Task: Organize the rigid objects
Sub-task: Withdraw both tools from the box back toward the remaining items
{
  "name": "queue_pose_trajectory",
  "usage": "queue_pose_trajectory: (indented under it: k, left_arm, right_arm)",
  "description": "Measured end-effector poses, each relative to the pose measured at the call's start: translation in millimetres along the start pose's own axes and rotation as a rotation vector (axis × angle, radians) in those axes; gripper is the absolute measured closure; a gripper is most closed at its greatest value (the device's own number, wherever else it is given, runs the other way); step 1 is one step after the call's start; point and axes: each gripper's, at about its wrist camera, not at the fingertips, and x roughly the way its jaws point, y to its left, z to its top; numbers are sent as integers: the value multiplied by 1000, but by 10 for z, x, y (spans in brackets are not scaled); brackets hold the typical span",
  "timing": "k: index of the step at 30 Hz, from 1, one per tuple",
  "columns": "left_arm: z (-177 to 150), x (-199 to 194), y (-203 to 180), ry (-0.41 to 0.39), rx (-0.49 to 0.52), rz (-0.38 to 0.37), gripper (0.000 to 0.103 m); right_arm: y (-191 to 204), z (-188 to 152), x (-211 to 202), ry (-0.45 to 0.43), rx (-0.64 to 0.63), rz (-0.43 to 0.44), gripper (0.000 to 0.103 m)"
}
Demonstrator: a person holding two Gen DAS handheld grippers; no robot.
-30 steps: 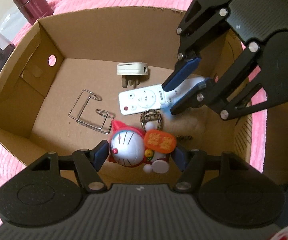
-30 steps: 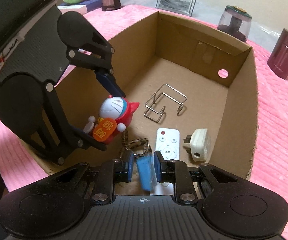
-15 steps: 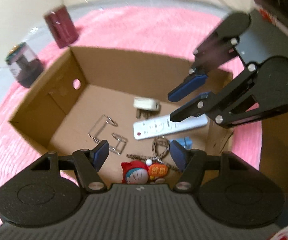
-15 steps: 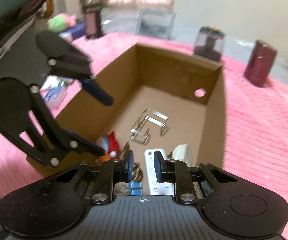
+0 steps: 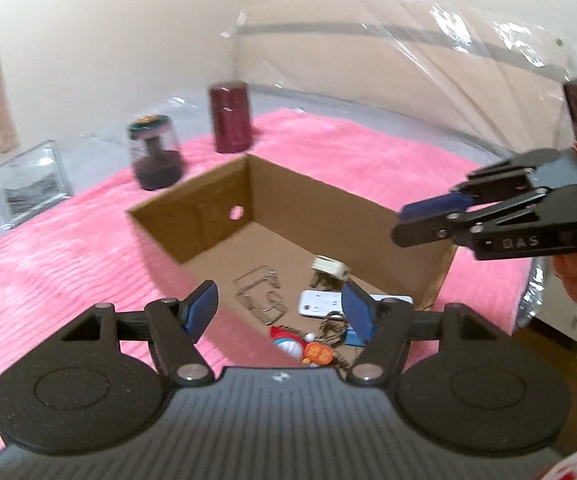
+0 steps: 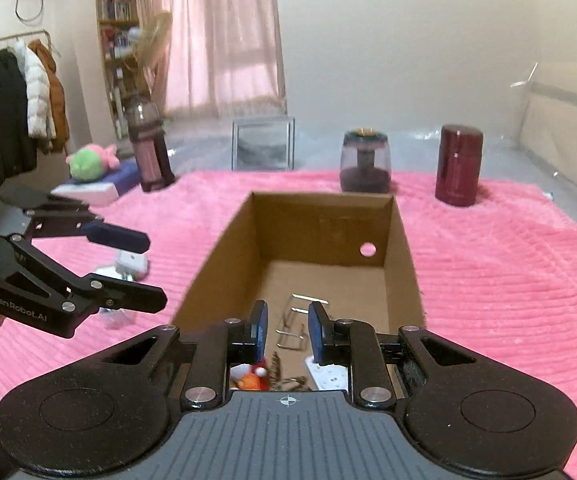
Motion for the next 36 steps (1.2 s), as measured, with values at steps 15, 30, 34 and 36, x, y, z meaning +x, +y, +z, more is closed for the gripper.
queue_pose_trajectory:
  k: [15, 30, 34, 36]
  left_arm:
    - [-990, -994, 275, -73, -251, 255, 28]
    - [-1557, -1408, 534, -72, -386, 369, 13]
    - [-1659, -1467, 663, -61, -418, 410, 13]
    - [-1712, -1503, 734, -60, -437, 436, 13]
  right_arm:
    - [835, -523, -232, -81, 147, -6, 49]
    - [1388, -712, -52, -24, 119, 56, 32]
    - [1502, -703, 36, -13, 95, 73, 30]
    - [1557, -698, 85, -6, 82, 81, 30]
